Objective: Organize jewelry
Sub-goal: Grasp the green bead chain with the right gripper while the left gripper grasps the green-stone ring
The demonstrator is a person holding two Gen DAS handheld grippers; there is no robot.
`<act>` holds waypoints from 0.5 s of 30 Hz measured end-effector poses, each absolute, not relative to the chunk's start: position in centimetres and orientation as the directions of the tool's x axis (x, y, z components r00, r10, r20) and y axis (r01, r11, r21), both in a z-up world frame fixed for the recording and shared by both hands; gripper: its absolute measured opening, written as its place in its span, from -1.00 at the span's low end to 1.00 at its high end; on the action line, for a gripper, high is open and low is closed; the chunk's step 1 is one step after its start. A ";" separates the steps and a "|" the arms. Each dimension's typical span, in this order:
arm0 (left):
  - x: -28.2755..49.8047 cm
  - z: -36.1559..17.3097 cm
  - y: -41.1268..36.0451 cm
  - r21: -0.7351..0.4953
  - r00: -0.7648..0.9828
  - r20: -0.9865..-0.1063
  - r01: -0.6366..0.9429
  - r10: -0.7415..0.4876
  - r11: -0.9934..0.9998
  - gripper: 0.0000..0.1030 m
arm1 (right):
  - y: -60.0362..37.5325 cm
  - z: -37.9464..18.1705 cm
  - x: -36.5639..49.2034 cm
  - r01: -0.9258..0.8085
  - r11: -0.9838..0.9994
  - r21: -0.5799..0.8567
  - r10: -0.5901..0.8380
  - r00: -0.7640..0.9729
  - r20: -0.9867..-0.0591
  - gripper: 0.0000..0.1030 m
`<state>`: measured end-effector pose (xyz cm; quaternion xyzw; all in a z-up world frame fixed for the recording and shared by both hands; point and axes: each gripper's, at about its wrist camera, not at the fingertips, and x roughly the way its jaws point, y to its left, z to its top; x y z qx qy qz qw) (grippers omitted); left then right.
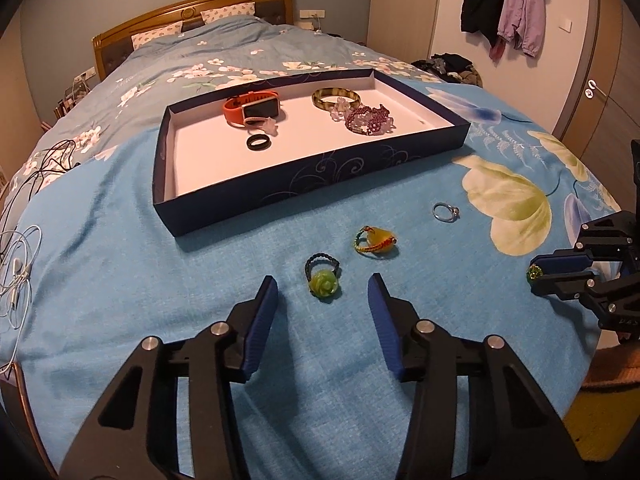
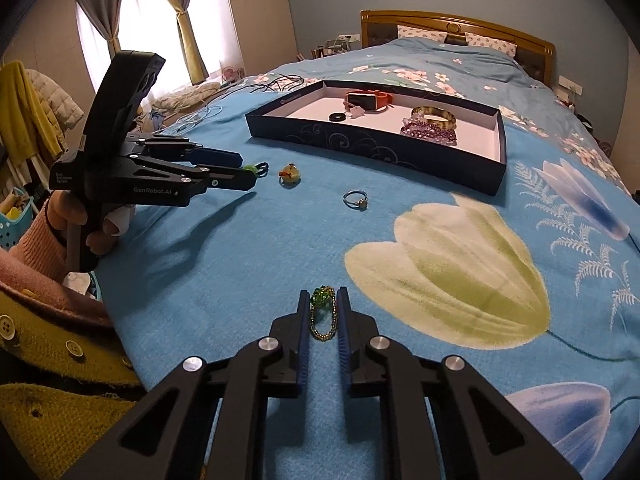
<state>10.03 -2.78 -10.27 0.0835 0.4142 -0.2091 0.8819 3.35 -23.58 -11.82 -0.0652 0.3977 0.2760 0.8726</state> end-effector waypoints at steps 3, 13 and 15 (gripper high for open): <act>10.1 -10.2 -3.1 -0.024 0.568 -0.765 0.445 -0.303 0.895 -0.13 | -23.5 -11.8 3.5 -0.532 0.839 0.110 0.434 0.534 -0.726 -0.83; 10.6 -10.5 -3.2 -0.035 0.553 -0.777 0.439 -0.301 0.898 -0.22 | -24.1 -10.7 4.3 -0.513 0.846 0.150 0.463 0.564 -0.684 -0.83; 10.8 -10.5 -3.3 -0.030 0.552 -0.780 0.439 -0.296 0.898 -0.30 | -24.0 -10.5 4.5 -0.512 0.846 0.151 0.466 0.568 -0.678 -0.83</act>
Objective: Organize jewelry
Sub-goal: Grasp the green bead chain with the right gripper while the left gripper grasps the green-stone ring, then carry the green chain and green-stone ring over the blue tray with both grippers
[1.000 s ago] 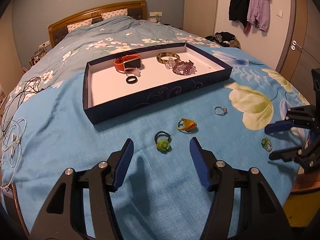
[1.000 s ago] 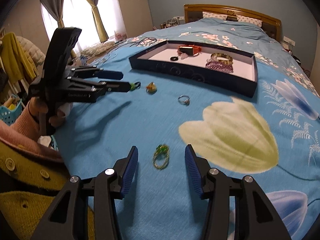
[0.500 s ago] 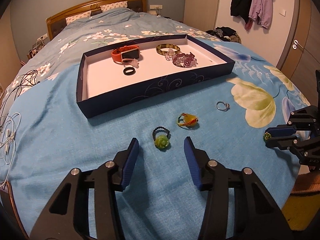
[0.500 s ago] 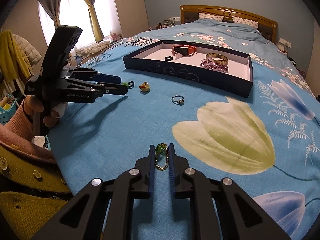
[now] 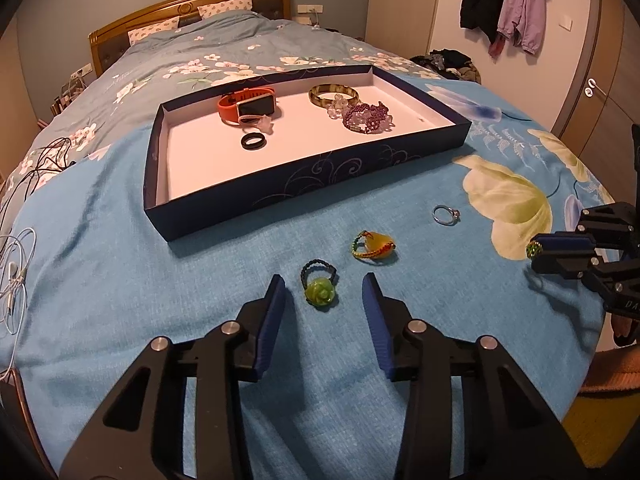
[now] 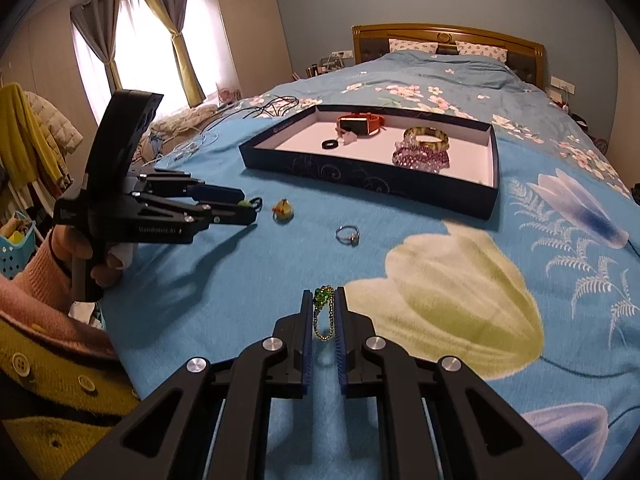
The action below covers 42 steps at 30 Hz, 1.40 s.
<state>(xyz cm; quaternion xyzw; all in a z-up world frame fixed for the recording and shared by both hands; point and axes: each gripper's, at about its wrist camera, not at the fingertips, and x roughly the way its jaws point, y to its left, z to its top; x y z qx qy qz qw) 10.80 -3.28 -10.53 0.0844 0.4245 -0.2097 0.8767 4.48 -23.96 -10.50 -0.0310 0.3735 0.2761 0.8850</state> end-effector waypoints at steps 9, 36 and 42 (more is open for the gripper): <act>11.1 -10.6 -3.1 -0.026 0.554 -0.783 0.424 -0.282 0.905 -0.66 | -23.8 -10.1 5.2 -0.511 0.842 0.171 0.485 0.580 -0.654 -0.83; 9.7 -8.4 -2.4 -0.050 0.615 -0.719 0.419 -0.323 0.907 -0.68 | -23.1 -8.9 7.6 -0.509 0.841 0.182 0.502 0.612 -0.611 -0.83; 9.4 -7.2 -2.4 -0.053 0.639 -0.691 0.422 -0.338 0.905 -0.68 | -22.9 -8.3 8.1 -0.515 0.840 0.173 0.506 0.624 -0.595 -0.83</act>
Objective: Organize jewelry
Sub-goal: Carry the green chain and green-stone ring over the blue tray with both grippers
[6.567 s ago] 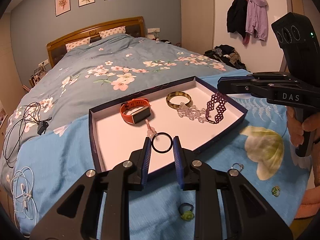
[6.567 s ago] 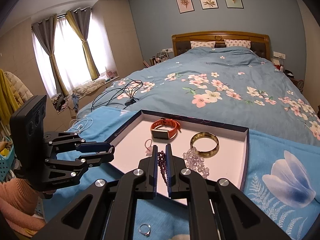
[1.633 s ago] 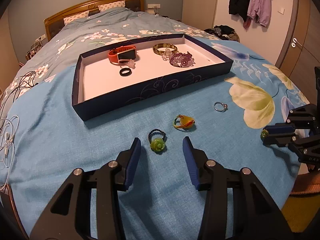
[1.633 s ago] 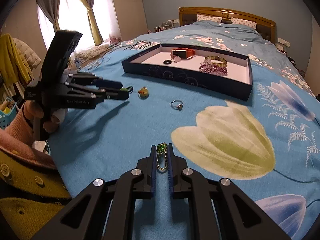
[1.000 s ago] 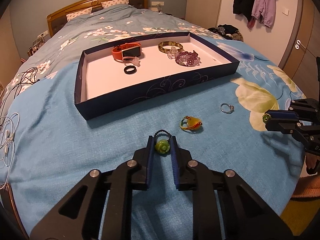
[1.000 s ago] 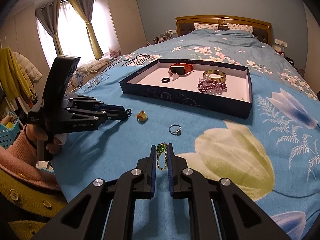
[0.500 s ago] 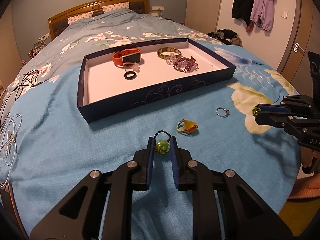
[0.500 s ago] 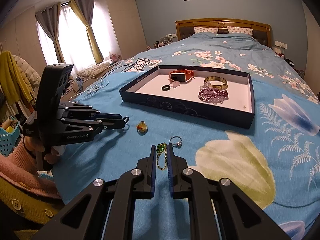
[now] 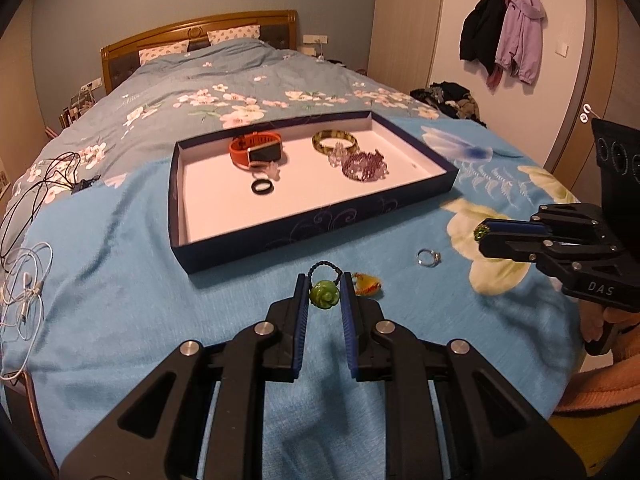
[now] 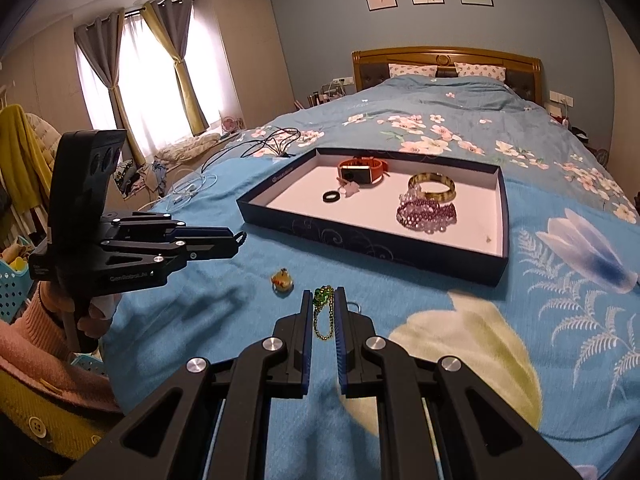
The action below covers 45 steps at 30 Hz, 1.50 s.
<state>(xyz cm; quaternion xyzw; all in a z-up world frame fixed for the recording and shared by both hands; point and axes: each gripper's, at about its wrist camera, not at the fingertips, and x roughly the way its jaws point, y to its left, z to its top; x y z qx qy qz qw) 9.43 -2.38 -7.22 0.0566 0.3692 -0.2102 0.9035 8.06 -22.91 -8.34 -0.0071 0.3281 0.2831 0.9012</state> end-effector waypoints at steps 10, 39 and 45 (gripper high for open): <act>9.5 -5.8 -2.7 -0.052 0.664 -0.659 0.430 -0.355 0.901 -0.68 | -23.0 -7.5 9.1 -0.511 0.844 0.166 0.504 0.647 -0.571 -0.83; 12.0 -4.8 -3.0 -0.041 0.701 -0.635 0.390 -0.326 0.920 -0.68 | -23.4 -6.0 11.9 -0.495 0.856 0.151 0.491 0.686 -0.538 -0.83; 12.9 -4.7 -3.1 -0.041 0.706 -0.631 0.383 -0.321 0.923 -0.68 | -23.4 -5.7 12.4 -0.492 0.857 0.153 0.490 0.686 -0.538 -0.83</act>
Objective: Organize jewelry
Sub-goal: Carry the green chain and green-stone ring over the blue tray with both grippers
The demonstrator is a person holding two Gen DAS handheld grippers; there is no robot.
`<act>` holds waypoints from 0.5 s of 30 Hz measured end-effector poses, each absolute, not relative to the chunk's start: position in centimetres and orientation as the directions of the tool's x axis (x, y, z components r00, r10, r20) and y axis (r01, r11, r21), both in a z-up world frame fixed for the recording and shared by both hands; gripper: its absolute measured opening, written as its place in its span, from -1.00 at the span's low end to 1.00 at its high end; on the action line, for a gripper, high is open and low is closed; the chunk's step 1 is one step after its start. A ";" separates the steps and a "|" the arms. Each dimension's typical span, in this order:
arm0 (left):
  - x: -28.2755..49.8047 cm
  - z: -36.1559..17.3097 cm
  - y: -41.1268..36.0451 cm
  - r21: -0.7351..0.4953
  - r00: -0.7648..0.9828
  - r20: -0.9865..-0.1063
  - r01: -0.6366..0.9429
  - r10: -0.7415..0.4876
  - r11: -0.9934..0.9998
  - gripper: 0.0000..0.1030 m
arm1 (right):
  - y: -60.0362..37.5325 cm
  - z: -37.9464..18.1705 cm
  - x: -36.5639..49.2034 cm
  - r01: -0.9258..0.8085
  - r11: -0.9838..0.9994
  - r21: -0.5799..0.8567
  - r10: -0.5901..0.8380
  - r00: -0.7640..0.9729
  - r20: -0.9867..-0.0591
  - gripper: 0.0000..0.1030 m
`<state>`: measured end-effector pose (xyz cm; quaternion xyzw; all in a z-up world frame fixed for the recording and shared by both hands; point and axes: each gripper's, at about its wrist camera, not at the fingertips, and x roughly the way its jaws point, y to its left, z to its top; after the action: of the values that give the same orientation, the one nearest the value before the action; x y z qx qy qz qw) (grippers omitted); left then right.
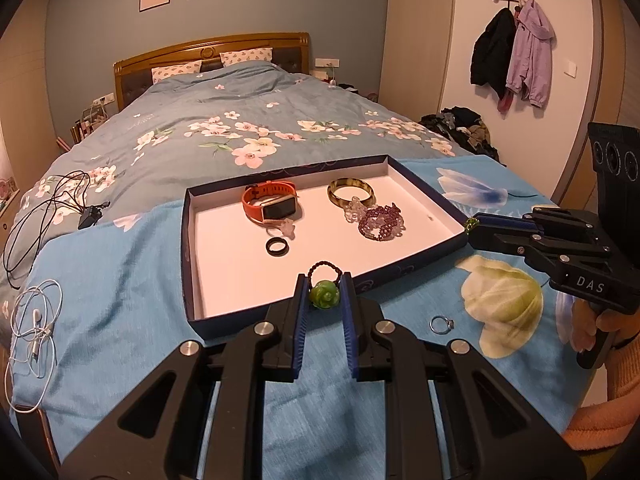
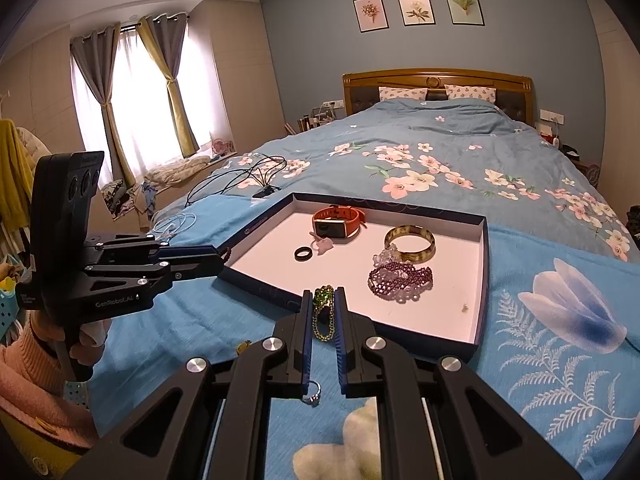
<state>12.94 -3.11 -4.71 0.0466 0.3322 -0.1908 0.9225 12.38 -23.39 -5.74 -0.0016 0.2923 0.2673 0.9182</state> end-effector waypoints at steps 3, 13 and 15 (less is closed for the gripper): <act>13.3 -4.6 -3.2 -0.037 0.711 -0.627 0.381 -0.318 0.924 -0.68 | -23.5 -5.6 12.9 -0.489 0.859 0.153 0.487 0.688 -0.538 -0.83; 14.3 -4.5 -3.3 -0.028 0.715 -0.625 0.380 -0.313 0.925 -0.68 | -23.6 -5.8 14.2 -0.481 0.863 0.156 0.482 0.688 -0.542 -0.83; 14.3 -4.5 -3.3 -0.028 0.716 -0.625 0.378 -0.312 0.925 -0.68 | -23.7 -5.9 14.4 -0.479 0.864 0.157 0.481 0.688 -0.543 -0.83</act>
<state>14.31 -3.30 -4.50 0.0508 0.3275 -0.1866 0.9248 14.41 -23.67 -5.87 0.0014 0.2961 0.2611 0.9188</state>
